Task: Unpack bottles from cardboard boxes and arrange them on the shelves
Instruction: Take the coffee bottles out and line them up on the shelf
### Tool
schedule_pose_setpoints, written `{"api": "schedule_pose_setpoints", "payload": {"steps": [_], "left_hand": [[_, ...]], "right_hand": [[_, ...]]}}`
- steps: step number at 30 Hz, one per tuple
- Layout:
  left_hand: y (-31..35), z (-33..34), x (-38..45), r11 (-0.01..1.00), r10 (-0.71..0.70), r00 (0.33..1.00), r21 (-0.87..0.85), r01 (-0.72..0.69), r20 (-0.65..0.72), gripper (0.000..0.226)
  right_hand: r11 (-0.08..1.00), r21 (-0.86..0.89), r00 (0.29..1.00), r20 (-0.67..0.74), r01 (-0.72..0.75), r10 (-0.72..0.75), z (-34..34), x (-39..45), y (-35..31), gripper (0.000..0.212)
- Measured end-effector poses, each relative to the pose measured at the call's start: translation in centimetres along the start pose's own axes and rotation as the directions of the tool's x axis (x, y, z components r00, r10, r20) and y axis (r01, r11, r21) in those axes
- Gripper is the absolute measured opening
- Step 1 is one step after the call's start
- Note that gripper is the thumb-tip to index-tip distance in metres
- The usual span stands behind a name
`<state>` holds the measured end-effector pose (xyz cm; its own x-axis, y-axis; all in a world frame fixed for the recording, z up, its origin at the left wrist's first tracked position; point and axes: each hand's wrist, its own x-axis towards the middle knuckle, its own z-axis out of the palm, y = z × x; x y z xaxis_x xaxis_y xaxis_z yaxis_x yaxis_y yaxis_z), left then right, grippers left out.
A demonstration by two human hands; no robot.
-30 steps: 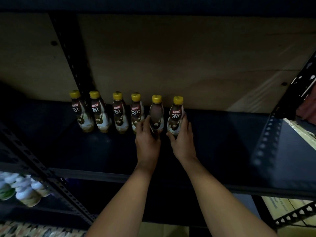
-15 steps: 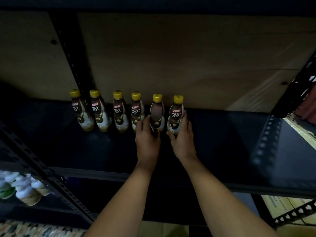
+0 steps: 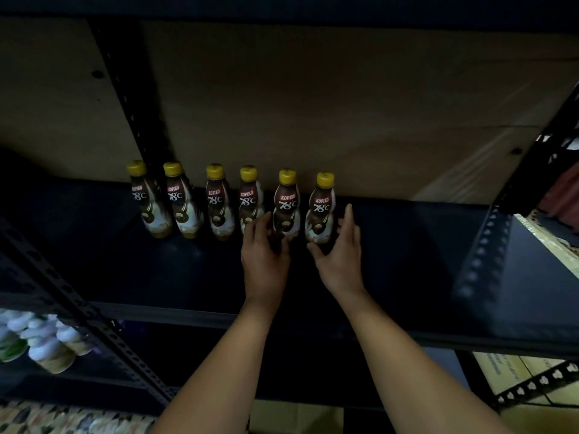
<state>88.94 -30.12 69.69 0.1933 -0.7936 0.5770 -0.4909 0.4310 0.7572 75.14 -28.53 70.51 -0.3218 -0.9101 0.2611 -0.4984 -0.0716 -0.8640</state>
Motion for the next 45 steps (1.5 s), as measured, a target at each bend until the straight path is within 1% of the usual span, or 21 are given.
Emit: {"api": "schedule_pose_setpoints", "payload": {"steps": [2, 3, 6, 8, 10, 11, 12, 14, 16, 18, 22, 25, 29, 30, 32, 33, 35, 38, 40, 42, 45], "left_hand": [[0.4, -1.0, -0.8, 0.998, 0.015, 0.999, -0.066, -0.012, 0.046, 0.042], [0.7, -1.5, -1.4, 0.995, -0.001, 0.996, -0.102, 0.01, 0.086, 0.039], [2.5, -3.1, -4.1, 0.961, -0.099, 0.973, -0.232, 0.148, 0.21, 0.036], [3.3, -4.3, -6.7, 0.941, -0.074, 0.981, -0.312, 0.127, 0.177, 0.033], [3.0, -5.4, -9.7, 0.936, -0.055, 0.996, -0.345, 0.075, 0.066, 0.032], [2.5, -5.8, -11.2, 0.938, -0.073, 0.997, -0.338, 0.081, 0.036, 0.032], [1.7, -6.2, -12.8, 0.942, -0.097, 0.995, -0.32, 0.101, 0.03, 0.033], [-0.8, -6.5, -16.1, 0.95, -0.171, 0.981, -0.251, 0.188, 0.089, 0.033], [-4.5, -6.3, -19.8, 0.941, -0.264, 0.947, -0.165, 0.294, 0.183, 0.028], [-9.4, -5.7, -24.0, 0.926, -0.35, 0.896, -0.046, 0.375, 0.274, 0.023], [-20.4, -3.4, -32.7, 0.843, -0.528, 0.744, 0.148, 0.517, 0.408, 0.02], [-28.9, -1.1, -39.5, 0.808, -0.588, 0.669, 0.315, 0.497, 0.454, 0.028], [-38.6, 1.8, -47.7, 0.773, -0.634, 0.578, 0.431, 0.465, 0.513, 0.028], [-40.8, 2.5, -49.6, 0.763, -0.646, 0.572, 0.455, 0.459, 0.505, 0.026], [-45.2, 3.9, -53.4, 0.757, -0.65, 0.599, 0.467, 0.457, 0.468, 0.019], [-47.4, 4.6, -55.2, 0.745, -0.662, 0.597, 0.484, 0.46, 0.452, 0.017], [-50.6, 5.6, -57.7, 0.707, -0.701, 0.553, 0.542, 0.455, 0.45, 0.017], [-53.3, 6.7, -60.0, 0.626, -0.778, 0.421, 0.637, 0.45, 0.467, 0.033], [-54.5, 7.4, -61.1, 0.628, -0.778, 0.36, 0.641, 0.441, 0.514, 0.051], [-55.3, 7.9, -61.6, 0.663, -0.749, 0.339, 0.628, 0.408, 0.57, 0.073], [-56.1, 8.8, -61.9, 0.69, -0.723, 0.302, 0.671, 0.272, 0.621, 0.095]], "right_hand": [[0.999, 0.042, 1.0, -0.016, -0.022, 0.023, -0.4, -1.3, 0.2, 0.11], [0.996, 0.076, 0.999, -0.02, -0.046, 0.047, -0.7, -2.2, 0.3, 0.109], [0.986, 0.129, 0.994, -0.011, -0.103, 0.105, -1.9, -5.3, -0.3, 0.097], [0.986, 0.16, 0.998, -0.031, -0.05, 0.056, -2.5, -8.4, -0.5, 0.08], [0.97, 0.234, 0.997, -0.063, 0.066, -0.053, -2.9, -11.9, -0.3, 0.061], [0.956, 0.273, 0.994, -0.058, 0.106, -0.093, -2.9, -13.6, 0.1, 0.054], [0.946, 0.299, 0.992, -0.038, 0.126, -0.12, -2.9, -15.3, 0.8, 0.049], [0.949, 0.304, 0.994, 0.032, 0.089, -0.103, -2.2, -17.9, 3.3, 0.045], [0.966, 0.259, 0.995, 0.099, -0.008, -0.018, -0.8, -19.9, 7.3, 0.044], [0.979, 0.165, 0.981, 0.17, -0.123, 0.095, 1.1, -21.9, 12.7, 0.042], [0.954, -0.031, 0.913, 0.284, -0.297, 0.293, 5.9, -26.0, 25.7, 0.044], [0.929, -0.162, 0.877, 0.309, -0.333, 0.368, 10.3, -29.8, 35.9, 0.046], [0.908, -0.235, 0.834, 0.367, -0.346, 0.413, 15.8, -35.1, 47.9, 0.048], [0.904, -0.261, 0.824, 0.382, -0.338, 0.418, 17.1, -36.3, 50.5, 0.049], [0.888, -0.309, 0.799, 0.403, -0.34, 0.446, 19.2, -38.4, 54.3, 0.05], [0.874, -0.334, 0.783, 0.407, -0.352, 0.471, 20.3, -39.4, 56.2, 0.052], [0.843, -0.363, 0.742, 0.414, -0.397, 0.527, 22.3, -40.5, 58.9, 0.059], [0.816, -0.396, 0.702, 0.428, -0.422, 0.57, 25.4, -41.2, 62.1, 0.071], [0.813, -0.406, 0.689, 0.441, -0.418, 0.575, 27.2, -40.8, 63.4, 0.081], [0.824, -0.391, 0.703, 0.439, -0.411, 0.559, 28.6, -40.2, 64.4, 0.089], [0.794, -0.345, 0.679, 0.412, -0.501, 0.608, 29.8, -39.5, 65.4, 0.096]]}}
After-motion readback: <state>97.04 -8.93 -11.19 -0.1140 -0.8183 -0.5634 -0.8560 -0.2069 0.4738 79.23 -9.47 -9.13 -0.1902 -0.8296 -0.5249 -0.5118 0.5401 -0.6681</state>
